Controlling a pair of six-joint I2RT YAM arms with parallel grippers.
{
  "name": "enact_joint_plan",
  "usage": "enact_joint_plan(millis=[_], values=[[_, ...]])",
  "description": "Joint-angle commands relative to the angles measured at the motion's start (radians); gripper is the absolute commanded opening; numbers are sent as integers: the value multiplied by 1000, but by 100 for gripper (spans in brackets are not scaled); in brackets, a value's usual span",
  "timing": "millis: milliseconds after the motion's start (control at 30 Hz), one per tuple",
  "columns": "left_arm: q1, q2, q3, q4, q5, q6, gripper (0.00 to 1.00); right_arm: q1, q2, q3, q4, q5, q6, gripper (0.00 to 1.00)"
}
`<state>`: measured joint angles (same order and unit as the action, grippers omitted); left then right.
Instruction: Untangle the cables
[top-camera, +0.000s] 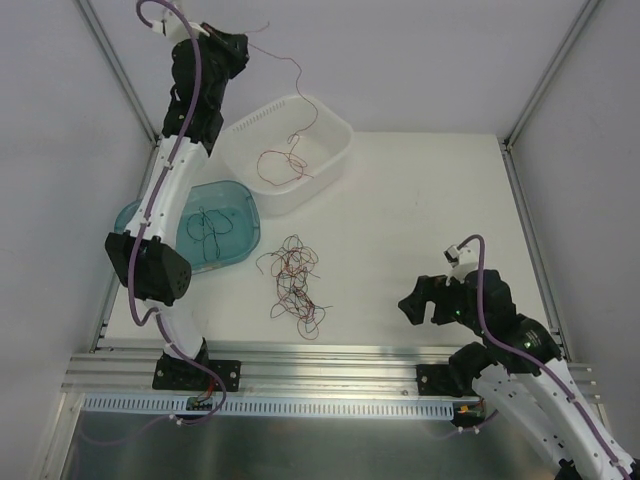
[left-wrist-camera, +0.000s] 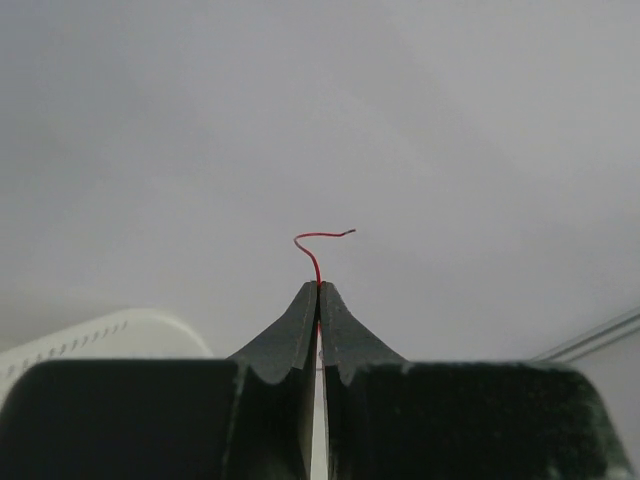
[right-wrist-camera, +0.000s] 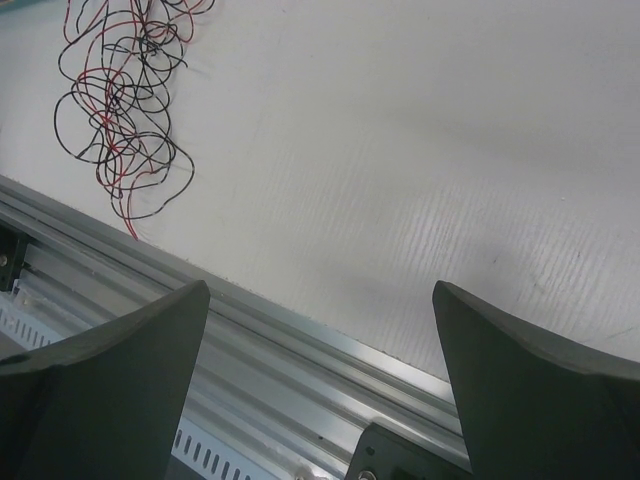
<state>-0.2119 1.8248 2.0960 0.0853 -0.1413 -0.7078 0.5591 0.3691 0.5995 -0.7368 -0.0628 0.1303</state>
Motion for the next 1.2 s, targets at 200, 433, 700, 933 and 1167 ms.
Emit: enact_joint_plan(millis=[200, 433, 700, 933, 1167], values=[[3, 10, -364, 48, 35, 97, 29, 4, 22, 2, 40, -15, 9, 100], [-20, -73, -536, 31, 117, 152, 84, 2, 30, -3, 47, -19, 12, 100], [-222, -110, -631, 1, 73, 339, 84, 2, 30, -12, 60, -29, 12, 100], [-424, 37, -509, -4, -229, 542, 76, 2, 31, -6, 82, -26, 25, 100], [-524, 235, -320, -4, -568, 616, 54, 2, 53, 0, 105, -42, 32, 100]])
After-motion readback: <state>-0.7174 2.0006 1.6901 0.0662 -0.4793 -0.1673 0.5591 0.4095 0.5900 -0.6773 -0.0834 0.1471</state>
